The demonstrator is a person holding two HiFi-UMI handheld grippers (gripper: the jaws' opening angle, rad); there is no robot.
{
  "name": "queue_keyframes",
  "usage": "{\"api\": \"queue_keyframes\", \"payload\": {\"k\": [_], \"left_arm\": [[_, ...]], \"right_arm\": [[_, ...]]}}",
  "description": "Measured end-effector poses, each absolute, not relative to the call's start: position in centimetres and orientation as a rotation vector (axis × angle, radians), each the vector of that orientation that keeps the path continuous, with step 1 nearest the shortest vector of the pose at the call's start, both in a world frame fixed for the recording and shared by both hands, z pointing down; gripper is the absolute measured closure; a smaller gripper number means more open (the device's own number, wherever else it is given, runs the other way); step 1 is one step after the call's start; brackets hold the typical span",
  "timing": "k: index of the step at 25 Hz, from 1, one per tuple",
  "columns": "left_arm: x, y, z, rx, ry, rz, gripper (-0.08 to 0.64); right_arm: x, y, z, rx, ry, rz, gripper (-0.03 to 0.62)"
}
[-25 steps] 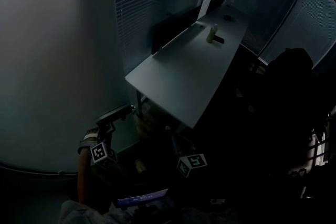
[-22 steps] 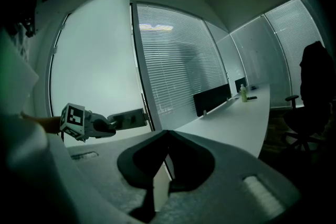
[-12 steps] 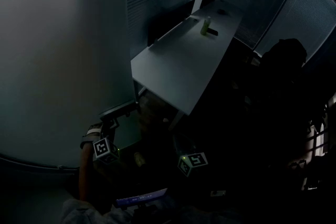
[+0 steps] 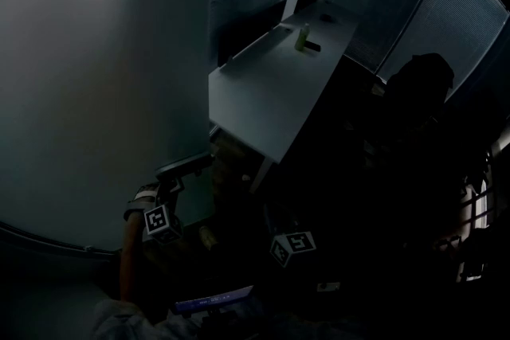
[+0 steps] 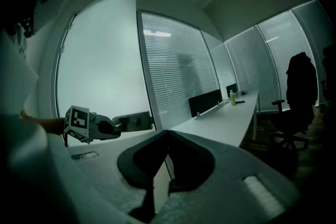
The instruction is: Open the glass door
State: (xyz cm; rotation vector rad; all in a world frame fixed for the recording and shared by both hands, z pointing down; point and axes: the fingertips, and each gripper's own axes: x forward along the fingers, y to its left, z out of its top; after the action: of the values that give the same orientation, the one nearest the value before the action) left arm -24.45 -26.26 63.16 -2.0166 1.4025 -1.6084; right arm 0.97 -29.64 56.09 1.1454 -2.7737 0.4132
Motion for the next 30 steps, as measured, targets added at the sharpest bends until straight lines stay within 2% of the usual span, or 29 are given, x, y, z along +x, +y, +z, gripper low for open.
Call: {"api": "queue_keyframes", "payload": {"k": [21, 30], "left_arm": [[-19.4, -20.7, 62.9, -2.052, 1.263, -1.578, 0.546], [-18.3, -19.6, 62.9, -2.074, 1.209, -1.554, 0.545]], "right_arm": [[5.8, -20.5, 54.3, 1.184, -2.771, 0.421, 0.591], [5.4, -21.4, 54.0, 1.18, -2.756, 0.393, 0.591]]}}
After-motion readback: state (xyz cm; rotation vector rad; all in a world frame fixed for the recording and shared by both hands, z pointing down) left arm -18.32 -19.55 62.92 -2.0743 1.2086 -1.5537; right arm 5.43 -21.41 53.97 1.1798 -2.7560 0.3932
